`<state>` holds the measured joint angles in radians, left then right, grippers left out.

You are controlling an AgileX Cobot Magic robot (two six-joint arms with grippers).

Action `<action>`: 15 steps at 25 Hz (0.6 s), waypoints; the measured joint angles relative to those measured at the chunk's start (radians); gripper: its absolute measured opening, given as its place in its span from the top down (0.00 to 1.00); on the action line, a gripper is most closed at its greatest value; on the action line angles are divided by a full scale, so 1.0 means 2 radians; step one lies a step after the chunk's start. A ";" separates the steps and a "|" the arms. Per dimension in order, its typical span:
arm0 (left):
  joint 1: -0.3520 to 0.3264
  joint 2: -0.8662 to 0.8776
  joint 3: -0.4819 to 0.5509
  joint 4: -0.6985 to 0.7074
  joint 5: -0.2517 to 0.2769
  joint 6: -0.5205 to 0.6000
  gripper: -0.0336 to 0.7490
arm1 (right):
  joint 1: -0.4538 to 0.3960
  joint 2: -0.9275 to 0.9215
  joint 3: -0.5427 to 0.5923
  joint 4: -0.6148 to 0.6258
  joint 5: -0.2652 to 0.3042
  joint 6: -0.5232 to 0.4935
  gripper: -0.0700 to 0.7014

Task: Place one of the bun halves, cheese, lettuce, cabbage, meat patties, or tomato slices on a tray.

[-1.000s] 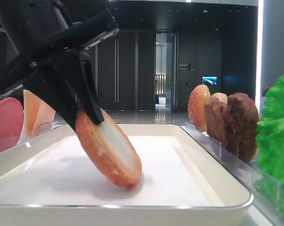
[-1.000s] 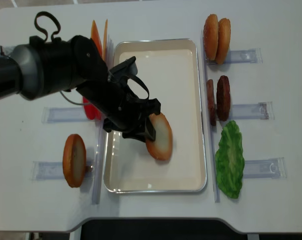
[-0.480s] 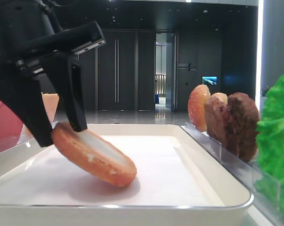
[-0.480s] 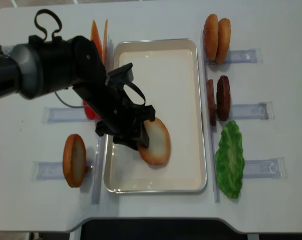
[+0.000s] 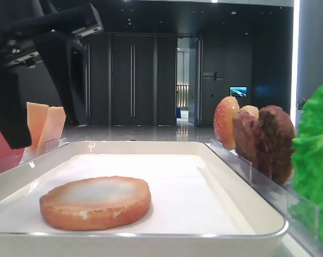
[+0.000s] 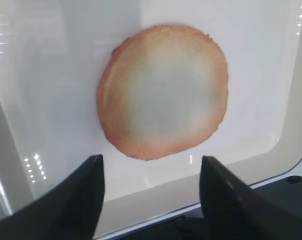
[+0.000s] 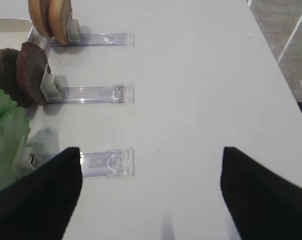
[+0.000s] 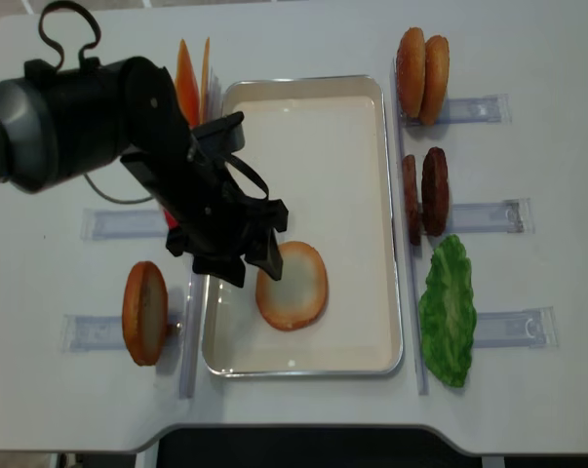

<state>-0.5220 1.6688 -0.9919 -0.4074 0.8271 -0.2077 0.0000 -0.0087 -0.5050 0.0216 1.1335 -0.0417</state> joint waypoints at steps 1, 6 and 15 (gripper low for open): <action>0.000 -0.004 -0.001 0.009 0.007 -0.004 0.36 | 0.000 0.000 0.000 0.000 0.000 0.000 0.21; 0.000 -0.026 -0.021 0.078 0.067 -0.045 0.21 | 0.000 0.000 0.000 0.000 0.000 0.000 0.21; 0.000 -0.052 -0.045 0.135 0.130 -0.084 0.08 | 0.000 0.000 0.000 0.000 0.000 0.000 0.21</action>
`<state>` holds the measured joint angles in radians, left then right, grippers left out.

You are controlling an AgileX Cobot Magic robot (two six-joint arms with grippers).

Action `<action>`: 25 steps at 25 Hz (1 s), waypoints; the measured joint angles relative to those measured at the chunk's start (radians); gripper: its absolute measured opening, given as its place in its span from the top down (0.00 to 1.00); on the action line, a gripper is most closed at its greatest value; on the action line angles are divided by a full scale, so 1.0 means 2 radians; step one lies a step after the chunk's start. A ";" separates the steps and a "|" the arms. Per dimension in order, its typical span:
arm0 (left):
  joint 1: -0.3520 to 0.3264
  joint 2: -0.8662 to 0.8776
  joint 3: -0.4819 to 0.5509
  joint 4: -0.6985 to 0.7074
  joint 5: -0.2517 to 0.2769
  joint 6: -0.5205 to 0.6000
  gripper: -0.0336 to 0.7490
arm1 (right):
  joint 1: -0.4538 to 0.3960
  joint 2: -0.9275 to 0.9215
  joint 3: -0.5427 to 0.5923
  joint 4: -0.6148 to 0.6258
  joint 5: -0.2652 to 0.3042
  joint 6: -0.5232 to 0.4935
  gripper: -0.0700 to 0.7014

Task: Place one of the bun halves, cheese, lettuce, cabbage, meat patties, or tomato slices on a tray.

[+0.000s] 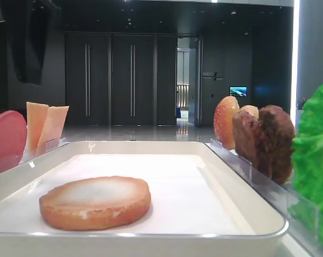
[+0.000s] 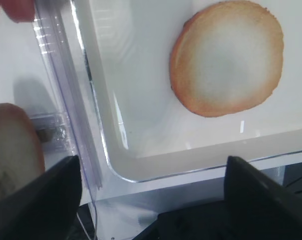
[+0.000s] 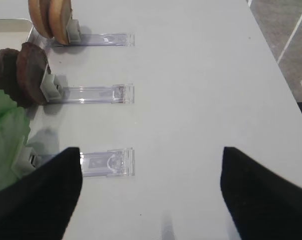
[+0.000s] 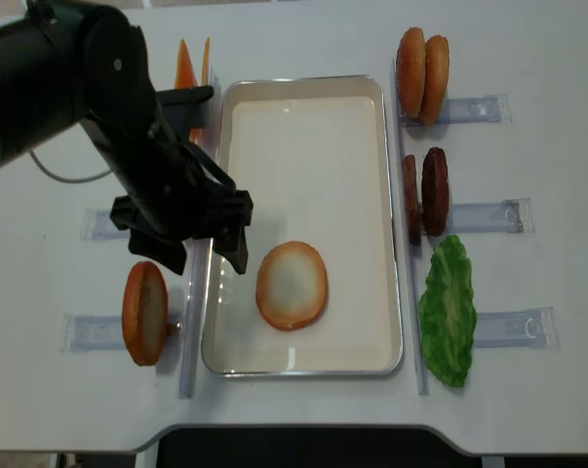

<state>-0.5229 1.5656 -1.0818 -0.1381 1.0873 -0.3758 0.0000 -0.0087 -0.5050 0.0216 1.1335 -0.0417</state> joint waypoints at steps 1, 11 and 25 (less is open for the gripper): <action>0.000 0.000 -0.002 0.004 0.008 -0.003 0.07 | 0.000 0.000 0.000 0.000 0.000 0.000 0.21; 0.007 -0.019 -0.036 0.057 0.060 0.006 0.07 | 0.000 0.000 0.000 0.000 0.000 0.000 0.21; 0.147 -0.101 -0.036 0.081 0.066 0.093 0.07 | 0.000 0.000 0.000 0.000 0.000 0.000 0.21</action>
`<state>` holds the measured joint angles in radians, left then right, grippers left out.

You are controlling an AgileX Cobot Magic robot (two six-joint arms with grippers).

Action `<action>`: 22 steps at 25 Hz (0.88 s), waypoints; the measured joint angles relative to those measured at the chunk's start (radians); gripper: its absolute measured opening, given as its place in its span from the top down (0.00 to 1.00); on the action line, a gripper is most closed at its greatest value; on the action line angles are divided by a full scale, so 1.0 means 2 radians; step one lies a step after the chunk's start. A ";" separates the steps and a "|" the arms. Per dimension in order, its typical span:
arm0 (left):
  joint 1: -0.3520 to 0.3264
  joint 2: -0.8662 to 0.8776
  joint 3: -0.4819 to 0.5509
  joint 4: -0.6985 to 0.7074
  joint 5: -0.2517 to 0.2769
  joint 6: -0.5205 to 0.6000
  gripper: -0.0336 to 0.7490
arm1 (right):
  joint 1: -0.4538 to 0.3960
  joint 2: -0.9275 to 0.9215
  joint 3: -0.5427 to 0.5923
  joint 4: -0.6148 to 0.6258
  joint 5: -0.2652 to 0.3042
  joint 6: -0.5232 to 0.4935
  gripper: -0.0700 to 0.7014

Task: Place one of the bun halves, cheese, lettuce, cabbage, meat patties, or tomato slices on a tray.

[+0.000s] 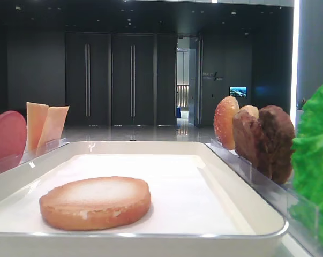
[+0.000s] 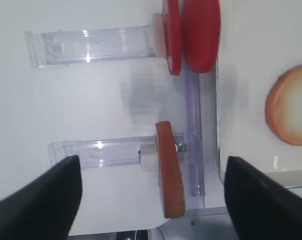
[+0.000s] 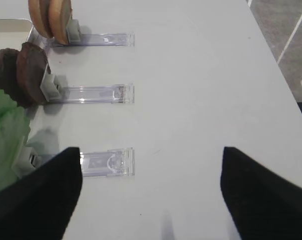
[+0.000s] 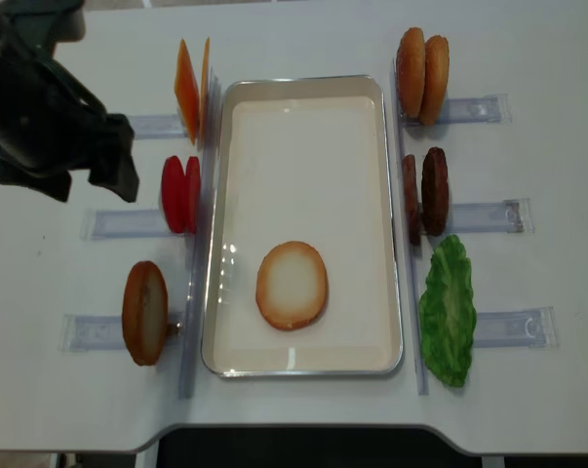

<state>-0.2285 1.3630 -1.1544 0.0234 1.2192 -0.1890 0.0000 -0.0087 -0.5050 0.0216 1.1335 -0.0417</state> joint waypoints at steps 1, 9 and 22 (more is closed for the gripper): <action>0.010 -0.005 0.000 0.001 0.001 0.004 0.07 | 0.000 0.000 0.000 0.000 0.000 0.000 0.21; 0.057 -0.036 0.000 0.005 0.003 0.024 0.07 | 0.000 0.000 0.000 0.000 0.000 0.000 0.21; 0.060 -0.196 0.097 -0.016 0.009 0.025 0.14 | 0.000 0.000 0.000 0.000 0.000 0.000 0.21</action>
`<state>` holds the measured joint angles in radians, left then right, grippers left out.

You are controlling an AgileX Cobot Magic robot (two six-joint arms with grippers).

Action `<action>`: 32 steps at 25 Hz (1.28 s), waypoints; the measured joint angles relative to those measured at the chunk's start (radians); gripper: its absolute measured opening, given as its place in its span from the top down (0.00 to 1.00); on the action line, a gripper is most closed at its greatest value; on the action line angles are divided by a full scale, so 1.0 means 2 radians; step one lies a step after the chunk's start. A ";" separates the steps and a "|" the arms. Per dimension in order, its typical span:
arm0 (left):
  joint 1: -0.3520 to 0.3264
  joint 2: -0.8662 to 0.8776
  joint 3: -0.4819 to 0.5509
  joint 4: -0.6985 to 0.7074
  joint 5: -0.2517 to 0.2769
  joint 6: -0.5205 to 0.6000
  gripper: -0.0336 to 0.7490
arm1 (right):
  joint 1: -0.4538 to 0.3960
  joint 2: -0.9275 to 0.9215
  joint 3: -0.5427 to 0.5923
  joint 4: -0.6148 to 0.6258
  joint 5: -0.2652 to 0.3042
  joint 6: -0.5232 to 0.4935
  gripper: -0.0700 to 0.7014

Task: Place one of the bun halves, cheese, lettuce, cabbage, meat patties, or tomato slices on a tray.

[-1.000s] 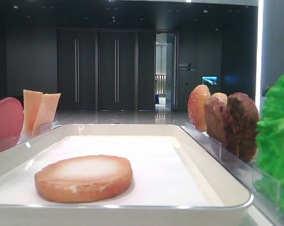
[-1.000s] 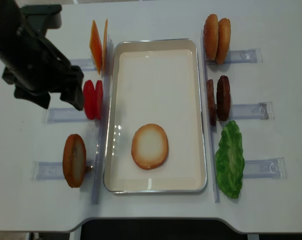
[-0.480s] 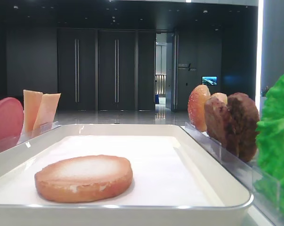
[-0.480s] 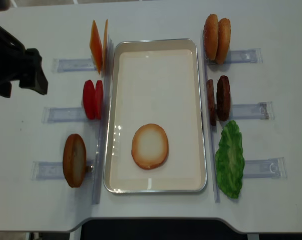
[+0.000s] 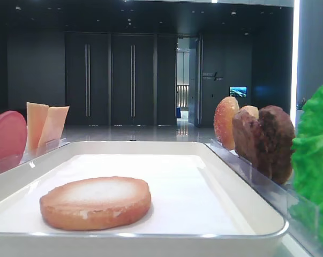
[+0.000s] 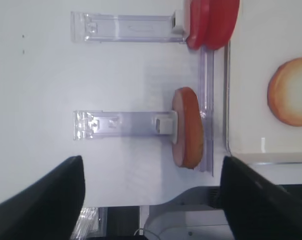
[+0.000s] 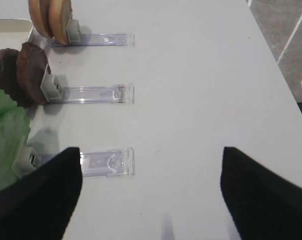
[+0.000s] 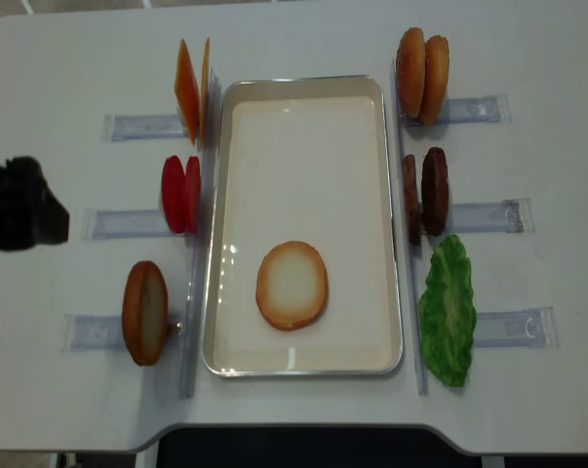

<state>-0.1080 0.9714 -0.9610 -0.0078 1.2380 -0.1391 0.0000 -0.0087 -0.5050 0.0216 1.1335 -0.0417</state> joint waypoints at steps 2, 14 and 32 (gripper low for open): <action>0.000 -0.044 0.024 -0.004 0.001 0.000 0.14 | 0.000 0.000 0.000 0.000 0.000 0.000 0.21; 0.000 -0.285 0.132 -0.010 0.005 0.088 0.14 | 0.000 0.000 0.000 0.000 0.000 0.000 0.21; 0.000 -0.493 0.243 -0.030 -0.059 0.120 0.14 | 0.000 0.000 0.000 0.000 0.000 0.000 0.21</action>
<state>-0.1080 -0.0151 -0.4757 -0.0671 1.1203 0.1004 0.0000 -0.0087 -0.5050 0.0216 1.1335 -0.0417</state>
